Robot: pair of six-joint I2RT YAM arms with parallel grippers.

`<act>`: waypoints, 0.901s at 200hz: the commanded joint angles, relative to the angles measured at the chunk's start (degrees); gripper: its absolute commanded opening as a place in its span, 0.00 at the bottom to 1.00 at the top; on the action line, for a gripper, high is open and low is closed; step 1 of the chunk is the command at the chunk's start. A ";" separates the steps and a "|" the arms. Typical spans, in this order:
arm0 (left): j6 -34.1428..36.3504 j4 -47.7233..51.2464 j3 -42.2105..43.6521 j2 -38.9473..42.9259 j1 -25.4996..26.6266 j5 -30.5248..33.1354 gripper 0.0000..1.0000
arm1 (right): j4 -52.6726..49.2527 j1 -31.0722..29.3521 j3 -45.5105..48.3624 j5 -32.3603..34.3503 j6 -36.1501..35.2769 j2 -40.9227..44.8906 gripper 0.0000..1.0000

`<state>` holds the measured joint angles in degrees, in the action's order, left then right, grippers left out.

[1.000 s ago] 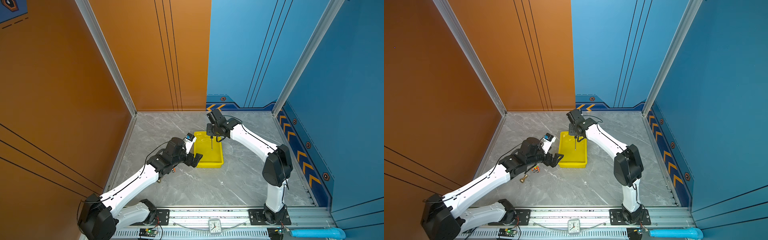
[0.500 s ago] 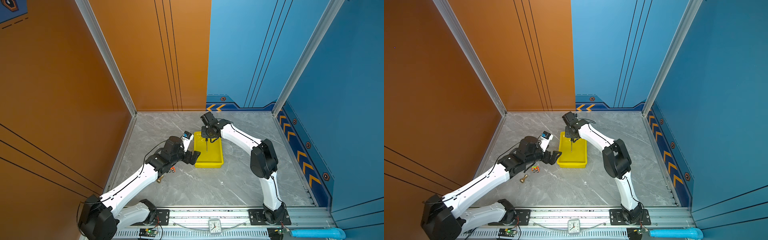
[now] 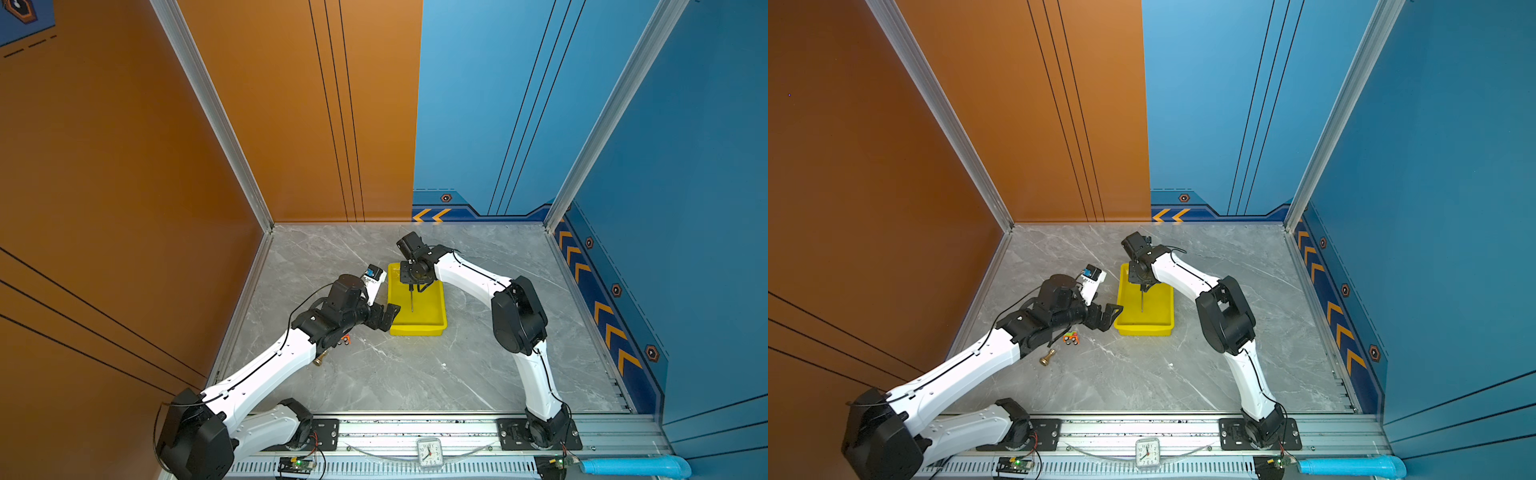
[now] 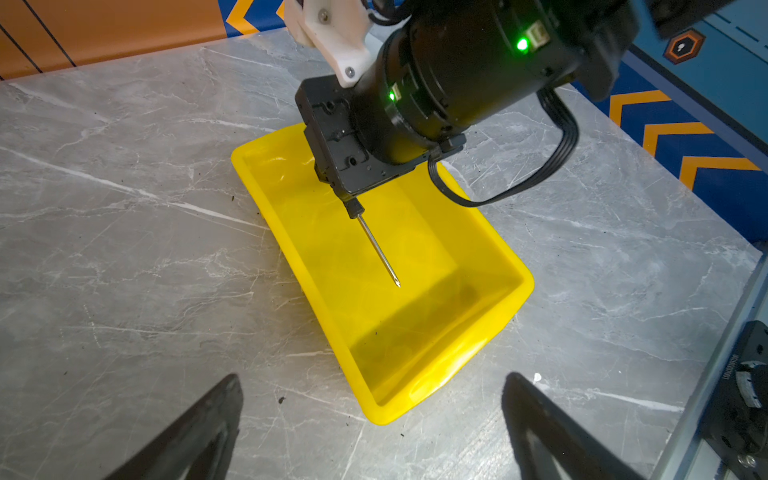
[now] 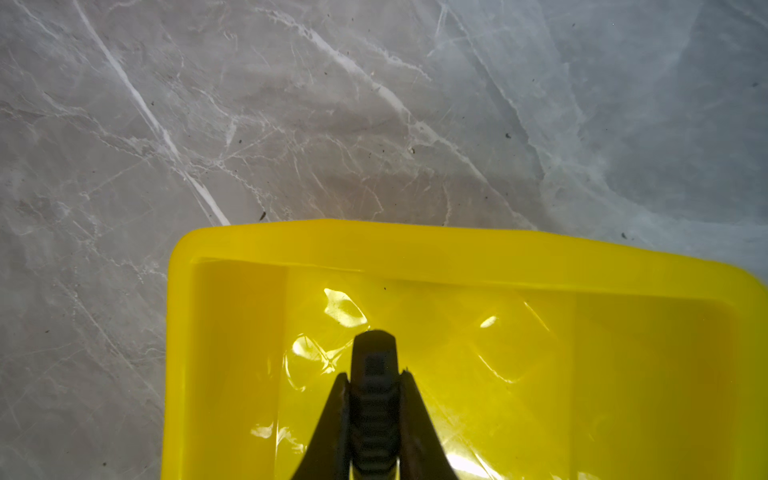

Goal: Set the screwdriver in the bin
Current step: 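Lift the screwdriver with the right gripper and carry it over the yellow bin, then lower the screwdriver into the bin and open the right gripper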

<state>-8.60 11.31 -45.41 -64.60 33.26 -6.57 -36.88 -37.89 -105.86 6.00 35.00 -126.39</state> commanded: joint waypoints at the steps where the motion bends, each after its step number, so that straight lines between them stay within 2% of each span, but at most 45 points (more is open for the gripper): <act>1: -0.76 0.03 1.18 0.96 -0.67 1.51 0.98 | 0.41 -0.52 1.09 -0.17 1.18 -1.69 0.00; 117: -1.24 -1.56 3.09 2.28 -1.09 1.45 0.98 | 1.35 -0.61 4.25 0.23 1.90 -4.87 0.00; 150: -1.24 -1.29 3.61 2.71 -1.17 1.44 0.98 | 1.55 -0.61 4.85 0.48 2.22 -5.10 0.06; 180: -1.24 -1.23 3.86 3.12 -1.22 1.43 0.98 | 1.55 -0.61 5.17 0.96 2.61 -5.27 0.20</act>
<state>-9.08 9.98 -42.46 -62.65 32.56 -6.02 -34.72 -38.24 -102.45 6.04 36.23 -130.13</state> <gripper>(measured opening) 0.980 0.176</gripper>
